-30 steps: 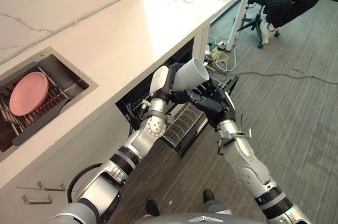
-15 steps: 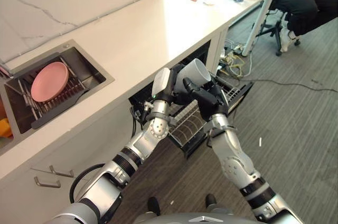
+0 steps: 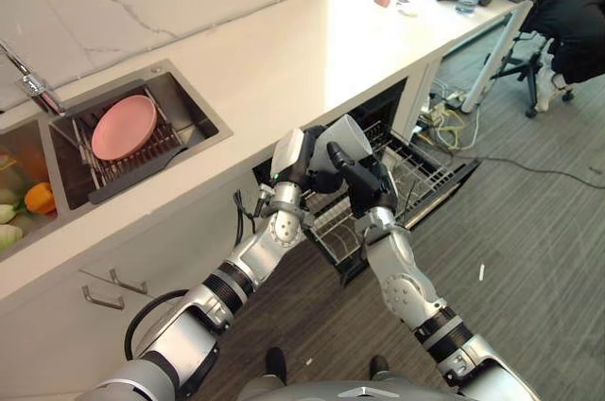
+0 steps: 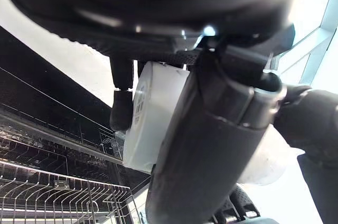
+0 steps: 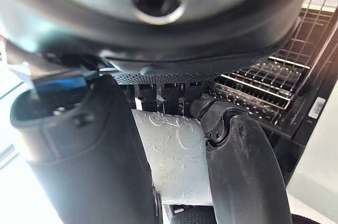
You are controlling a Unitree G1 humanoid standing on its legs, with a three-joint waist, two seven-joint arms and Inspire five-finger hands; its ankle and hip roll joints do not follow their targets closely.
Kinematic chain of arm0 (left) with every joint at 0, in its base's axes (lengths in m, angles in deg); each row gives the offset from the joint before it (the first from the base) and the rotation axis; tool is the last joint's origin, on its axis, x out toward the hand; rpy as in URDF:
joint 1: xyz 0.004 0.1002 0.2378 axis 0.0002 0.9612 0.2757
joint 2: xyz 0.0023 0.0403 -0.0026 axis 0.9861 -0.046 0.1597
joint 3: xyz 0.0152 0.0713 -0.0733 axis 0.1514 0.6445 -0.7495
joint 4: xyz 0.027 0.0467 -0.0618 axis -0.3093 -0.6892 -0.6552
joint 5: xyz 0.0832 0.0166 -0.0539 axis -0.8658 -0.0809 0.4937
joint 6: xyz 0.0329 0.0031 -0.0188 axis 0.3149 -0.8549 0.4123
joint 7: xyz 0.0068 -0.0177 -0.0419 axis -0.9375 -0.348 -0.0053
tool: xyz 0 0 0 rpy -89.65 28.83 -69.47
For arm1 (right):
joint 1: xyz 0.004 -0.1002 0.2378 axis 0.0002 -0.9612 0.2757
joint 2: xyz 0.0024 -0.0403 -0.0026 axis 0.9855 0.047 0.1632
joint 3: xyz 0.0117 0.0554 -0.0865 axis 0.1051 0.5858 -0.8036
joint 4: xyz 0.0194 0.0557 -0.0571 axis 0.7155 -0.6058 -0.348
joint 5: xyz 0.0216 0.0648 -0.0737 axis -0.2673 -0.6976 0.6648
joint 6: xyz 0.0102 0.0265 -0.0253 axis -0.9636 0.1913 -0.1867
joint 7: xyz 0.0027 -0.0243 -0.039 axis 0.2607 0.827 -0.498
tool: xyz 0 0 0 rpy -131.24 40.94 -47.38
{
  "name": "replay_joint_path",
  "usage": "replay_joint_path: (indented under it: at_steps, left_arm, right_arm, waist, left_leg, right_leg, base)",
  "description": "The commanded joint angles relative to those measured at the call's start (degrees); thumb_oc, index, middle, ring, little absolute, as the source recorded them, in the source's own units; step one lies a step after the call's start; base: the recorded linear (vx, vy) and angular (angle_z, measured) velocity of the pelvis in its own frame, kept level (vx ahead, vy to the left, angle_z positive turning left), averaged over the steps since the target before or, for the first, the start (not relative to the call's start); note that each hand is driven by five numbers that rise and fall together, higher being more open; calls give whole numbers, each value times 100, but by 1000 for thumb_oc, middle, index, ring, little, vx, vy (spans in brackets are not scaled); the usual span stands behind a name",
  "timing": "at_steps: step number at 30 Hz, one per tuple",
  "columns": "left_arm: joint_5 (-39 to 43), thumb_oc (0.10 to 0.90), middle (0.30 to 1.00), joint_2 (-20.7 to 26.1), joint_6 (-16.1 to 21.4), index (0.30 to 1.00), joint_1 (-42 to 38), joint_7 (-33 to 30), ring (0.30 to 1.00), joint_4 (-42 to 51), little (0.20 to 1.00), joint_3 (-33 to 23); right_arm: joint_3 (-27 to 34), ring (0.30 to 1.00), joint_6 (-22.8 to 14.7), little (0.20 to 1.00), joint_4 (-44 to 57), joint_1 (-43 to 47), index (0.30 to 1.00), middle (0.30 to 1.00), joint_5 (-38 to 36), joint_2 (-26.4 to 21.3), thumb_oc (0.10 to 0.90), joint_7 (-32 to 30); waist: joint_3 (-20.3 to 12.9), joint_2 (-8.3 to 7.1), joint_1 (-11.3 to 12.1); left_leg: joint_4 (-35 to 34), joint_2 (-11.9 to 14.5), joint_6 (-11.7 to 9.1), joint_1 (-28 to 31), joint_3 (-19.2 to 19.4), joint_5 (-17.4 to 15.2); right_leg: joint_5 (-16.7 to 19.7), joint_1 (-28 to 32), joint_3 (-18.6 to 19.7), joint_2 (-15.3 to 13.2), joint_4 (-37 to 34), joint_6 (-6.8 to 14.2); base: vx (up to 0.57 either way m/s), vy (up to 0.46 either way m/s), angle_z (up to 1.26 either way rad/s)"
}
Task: Place the dishes in the dishwasher.
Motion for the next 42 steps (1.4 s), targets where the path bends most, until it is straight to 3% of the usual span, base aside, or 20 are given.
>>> replay_joint_path:
  at_steps: [1,3,4,9,10,13,15,20,22,24,26,27,29,33,37,42]
  left_arm:
    - [-193,400,300,-685,909,300,-1176,117,300,-101,300,763]
    - [-192,424,335,-686,910,335,-1177,117,335,-102,335,764]
    - [-80,800,900,-656,924,900,-1134,218,900,-136,900,779]
    - [146,800,900,-459,935,900,-934,420,900,15,900,688]
    - [243,800,900,-301,945,900,-706,543,900,193,900,560]
    - [304,800,900,-214,955,900,-482,669,900,361,900,483]
    - [316,800,900,7,1024,900,10,891,900,677,900,294]
    - [656,800,900,376,1082,900,835,1206,900,1124,900,-107]
    - [847,800,900,434,1103,900,1033,1303,900,1206,900,-214]
    - [1515,800,900,639,1180,900,1608,1643,900,1434,900,-476]
    - [2444,800,900,819,1084,900,2373,2076,900,1514,900,-806]
    - [2458,800,900,829,1077,900,2392,2090,900,1531,900,-818]
    - [3069,800,900,1022,929,900,3165,2540,900,1492,900,-1138]
    - [3061,800,900,1219,760,900,3813,2824,900,1179,900,-1479]
    - [2759,800,900,1246,736,900,4062,2943,900,653,900,-1642]
    - [2060,800,900,1057,696,900,4213,2894,900,-1121,900,-1878]
  right_arm:
    - [347,300,-646,300,218,1237,300,300,-353,967,400,320]
    - [348,300,-646,300,219,1236,300,300,-351,967,400,318]
    - [521,300,-724,300,252,1275,300,300,-127,881,400,184]
    - [1075,300,-903,300,496,1344,300,300,527,709,400,-303]
    - [1522,300,-937,300,657,1372,300,300,1077,492,400,-633]
    - [1899,300,-886,300,760,1363,300,300,1670,312,400,-1022]
    - [2524,300,-836,300,874,1165,300,300,2352,-9,400,-1367]
    - [2901,300,-692,300,743,780,300,300,2471,-266,400,-1427]
    - [2924,300,-640,300,644,725,300,300,2479,-311,400,-1389]
    - [2846,300,-348,300,150,639,300,300,2319,-521,400,-1089]
    - [2616,300,171,300,-392,486,300,300,2278,-814,400,-577]
    - [2610,300,171,300,-405,486,300,300,2270,-815,400,-563]
    - [2468,300,634,300,-995,429,300,300,2539,-1167,400,-101]
    - [2312,300,960,300,-1825,727,300,300,2969,-1668,400,295]
    - [2147,300,1016,300,-2417,1064,300,300,3444,-2052,400,448]
    - [1586,300,1257,300,-3633,1716,300,300,4590,-2761,400,646]
  waist:
    - [-311,-79,123]
    - [-311,-79,123]
    - [-324,-60,121]
    - [-347,-20,122]
    - [-356,-3,135]
    - [-356,1,154]
    - [-348,4,189]
    - [-343,-28,284]
    - [-330,-42,315]
    - [-268,-85,431]
    - [-187,-134,554]
    - [-199,-133,543]
    - [-94,-171,699]
    - [-5,-198,887]
    - [49,-195,1008]
    - [163,-164,1209]
  left_leg:
    - [53,438,-453,374,-88,-484]
    - [53,438,-453,375,-89,-484]
    - [55,437,-451,374,-92,-484]
    - [61,446,-447,403,-101,-495]
    - [63,450,-446,411,-108,-499]
    - [68,453,-442,419,-129,-510]
    - [78,443,-431,389,-168,-456]
    - [70,414,-426,398,-255,-511]
    - [72,406,-425,378,-278,-506]
    - [74,389,-427,319,-336,-483]
    - [80,376,-430,213,-389,-435]
    - [79,376,-430,209,-393,-435]
    - [87,392,-447,58,-487,-366]
    - [86,399,-486,-175,-628,-274]
    - [91,387,-503,-328,-742,-221]
    - [95,357,-520,-579,-871,-133]
  right_leg:
    - [-40,-162,-165,-290,96,416]
    - [-40,-161,-166,-290,96,416]
    - [-52,-142,-196,-297,101,419]
    - [-79,-99,-250,-307,99,427]
    - [-100,-89,-290,-312,97,433]
    - [-130,-72,-324,-311,93,433]
    - [-123,-89,-380,-311,94,425]
    - [-175,-39,-435,-306,84,433]
    - [-175,-41,-452,-306,84,431]
    - [-180,-44,-502,-310,88,433]
    - [-159,-81,-577,-324,96,427]
    - [-161,-83,-581,-324,96,427]
    - [-164,-119,-694,-333,96,425]
    - [-169,-169,-903,-356,95,421]
    - [-181,-178,-1050,-376,103,428]
    - [-178,-280,-1244,-413,119,438]
  base:
    - [-7,-5,4]
    - [-6,1,6]
    - [-7,5,9]
    - [5,5,4]
    - [13,7,11]
    - [10,9,15]
    - [2,4,14]
    - [20,-6,6]
    - [-4,-8,2]
    - [-16,-8,6]
    - [-41,-9,11]
    - [-56,-25,11]
    - [-38,-29,17]
    - [-23,-19,37]
    - [12,-14,38]
    - [19,-11,24]
